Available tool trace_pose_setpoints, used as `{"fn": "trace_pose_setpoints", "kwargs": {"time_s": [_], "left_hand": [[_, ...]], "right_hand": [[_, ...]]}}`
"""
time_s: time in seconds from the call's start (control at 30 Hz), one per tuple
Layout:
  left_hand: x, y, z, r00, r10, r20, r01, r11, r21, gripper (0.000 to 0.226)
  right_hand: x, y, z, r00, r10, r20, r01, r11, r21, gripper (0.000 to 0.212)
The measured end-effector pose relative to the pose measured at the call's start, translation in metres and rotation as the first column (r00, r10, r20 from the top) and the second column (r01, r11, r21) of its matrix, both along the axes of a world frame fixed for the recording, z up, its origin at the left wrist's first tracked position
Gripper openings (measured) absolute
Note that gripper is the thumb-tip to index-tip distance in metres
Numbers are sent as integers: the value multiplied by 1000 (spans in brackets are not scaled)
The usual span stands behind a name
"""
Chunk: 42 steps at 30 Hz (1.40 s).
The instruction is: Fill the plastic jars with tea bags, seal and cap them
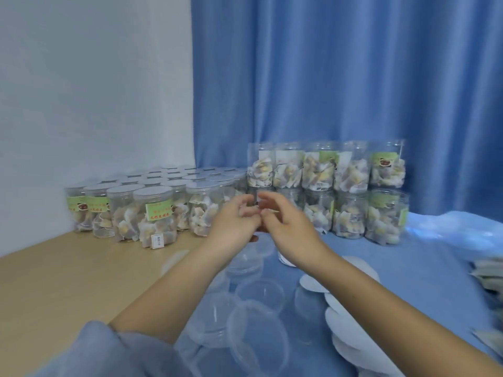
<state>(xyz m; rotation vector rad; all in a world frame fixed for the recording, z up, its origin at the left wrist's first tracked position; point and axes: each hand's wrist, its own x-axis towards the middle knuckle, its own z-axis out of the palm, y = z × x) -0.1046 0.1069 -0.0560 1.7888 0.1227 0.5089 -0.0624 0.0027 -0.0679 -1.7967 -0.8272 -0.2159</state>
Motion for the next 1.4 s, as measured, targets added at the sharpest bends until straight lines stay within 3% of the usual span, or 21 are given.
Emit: {"fn": "trace_pose_setpoints", "kwargs": {"time_s": [0.27,0.47,0.53,0.63,0.7,0.83,1.03,1.1,1.2,1.27,1.4], "left_hand": [[70,-145,-1,971,-222,-95,228,972,64,23],[134,-204,-20,954,-223,-199,274,918,288,16],[161,-213,-27,966,-170,-195,237,883,404,29],[203,-224,-35,980,-101,-174,192,721,666,52],[230,-232,-38,981,-61,-183,179,647,741,63],[281,-249,-44,974,27,-225,152,654,741,70],[320,-255,-63,952,17,-304,210,687,696,80],[326,-249,-62,965,30,-262,170,691,703,81],[331,-239,-55,983,67,-170,91,628,773,82],[332,-238,-53,975,84,-204,116,591,798,77],[316,-235,-62,963,147,-228,74,667,741,55]], "right_hand": [[45,-154,-3,973,-195,-122,204,977,66,24],[89,-224,-26,942,-197,-270,215,976,36,14],[104,-238,-36,920,-203,-336,221,975,16,19],[128,-252,-50,870,-226,-439,284,956,70,24],[140,-258,-57,840,-236,-489,331,936,117,24],[155,-264,-75,825,-197,-530,366,900,236,13],[163,-266,-94,817,-180,-548,375,888,267,6],[164,-265,-96,823,-180,-539,368,891,265,6],[163,-263,-100,825,-192,-531,368,897,247,10],[163,-263,-102,828,-198,-525,369,897,244,10],[165,-263,-106,833,-223,-507,371,904,212,9]]}}
